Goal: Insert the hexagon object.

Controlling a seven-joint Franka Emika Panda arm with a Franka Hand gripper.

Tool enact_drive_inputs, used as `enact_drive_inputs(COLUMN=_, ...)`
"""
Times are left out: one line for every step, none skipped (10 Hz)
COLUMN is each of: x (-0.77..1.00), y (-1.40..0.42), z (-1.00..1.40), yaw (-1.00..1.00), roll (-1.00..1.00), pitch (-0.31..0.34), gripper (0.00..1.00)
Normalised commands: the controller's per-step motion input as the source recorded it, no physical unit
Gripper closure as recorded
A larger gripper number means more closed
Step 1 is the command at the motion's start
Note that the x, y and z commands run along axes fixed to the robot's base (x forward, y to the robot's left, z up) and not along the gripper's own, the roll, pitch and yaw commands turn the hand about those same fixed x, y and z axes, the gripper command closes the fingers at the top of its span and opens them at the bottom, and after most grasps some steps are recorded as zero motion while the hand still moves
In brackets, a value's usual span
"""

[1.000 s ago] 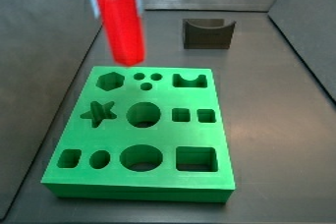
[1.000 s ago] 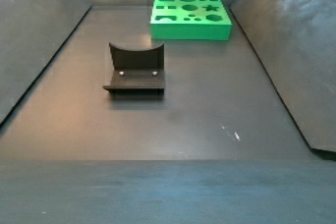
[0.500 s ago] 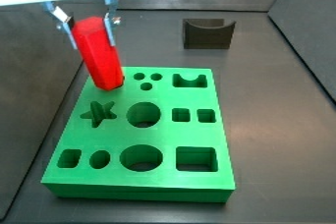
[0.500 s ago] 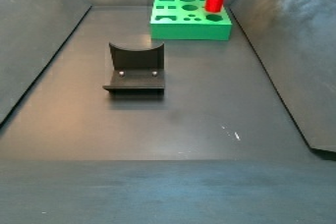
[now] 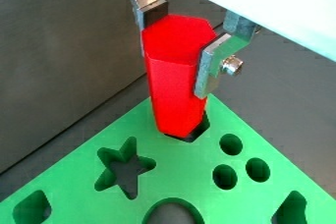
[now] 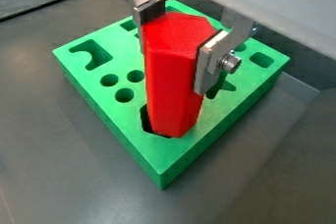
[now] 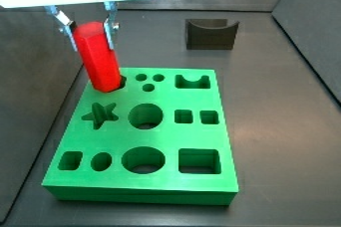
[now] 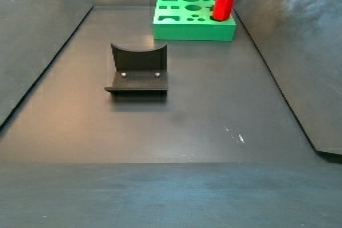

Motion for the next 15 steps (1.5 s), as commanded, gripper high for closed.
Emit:
enact_drive_inputs(x=0.12, y=0.06, z=-0.13, yaw=-0.18, roll=0.00, pitch=0.043, gripper=1.00)
enact_drive_inputs(x=0.24, y=0.08, z=-0.14, yaw=0.00, roll=0.00, pitch=0.103, gripper=1.00)
enact_drive_inputs(x=0.34, y=0.15, z=-0.17, yaw=0.00, roll=0.00, pitch=0.131, gripper=1.00)
enact_drive_inputs(x=0.27, y=0.15, z=-0.11, yaw=0.00, roll=0.00, pitch=0.119, gripper=1.00)
enact_drive_inputs(x=0.15, y=0.00, z=-0.08, yaw=0.00, roll=0.00, pitch=0.067, gripper=1.00)
enact_drive_inputs(x=0.00, y=-0.27, z=-0.11, yaw=0.00, roll=0.09, pitch=0.003, gripper=1.00)
enact_drive_inputs(x=-0.02, y=-0.35, z=-0.19, yaw=0.00, roll=0.12, pitch=0.000, gripper=1.00)
enact_drive_inputs(x=0.07, y=-0.07, z=-0.64, yaw=-0.12, roll=-0.02, pitch=0.000, gripper=1.00)
enact_drive_inputs(x=0.08, y=-0.03, z=-1.00, yaw=-0.16, roll=0.02, pitch=0.000, gripper=1.00)
enact_drive_inputs(x=0.13, y=0.00, z=-1.00, yaw=-0.25, roll=0.00, pitch=0.000, gripper=1.00)
enact_drive_inputs(x=0.03, y=0.00, z=-1.00, yaw=-0.20, roll=-0.05, pitch=0.036, gripper=1.00)
enact_drive_inputs(x=0.11, y=0.00, z=-1.00, yaw=-0.25, roll=-0.05, pitch=0.114, gripper=1.00)
enact_drive_inputs(x=0.21, y=0.00, z=-0.91, yaw=-0.33, roll=-0.03, pitch=0.216, gripper=1.00)
enact_drive_inputs(x=0.26, y=-0.14, z=-0.57, yaw=-0.34, roll=0.00, pitch=0.406, gripper=1.00)
enact_drive_inputs(x=0.04, y=-0.15, z=-0.83, yaw=0.00, roll=0.18, pitch=0.151, gripper=1.00)
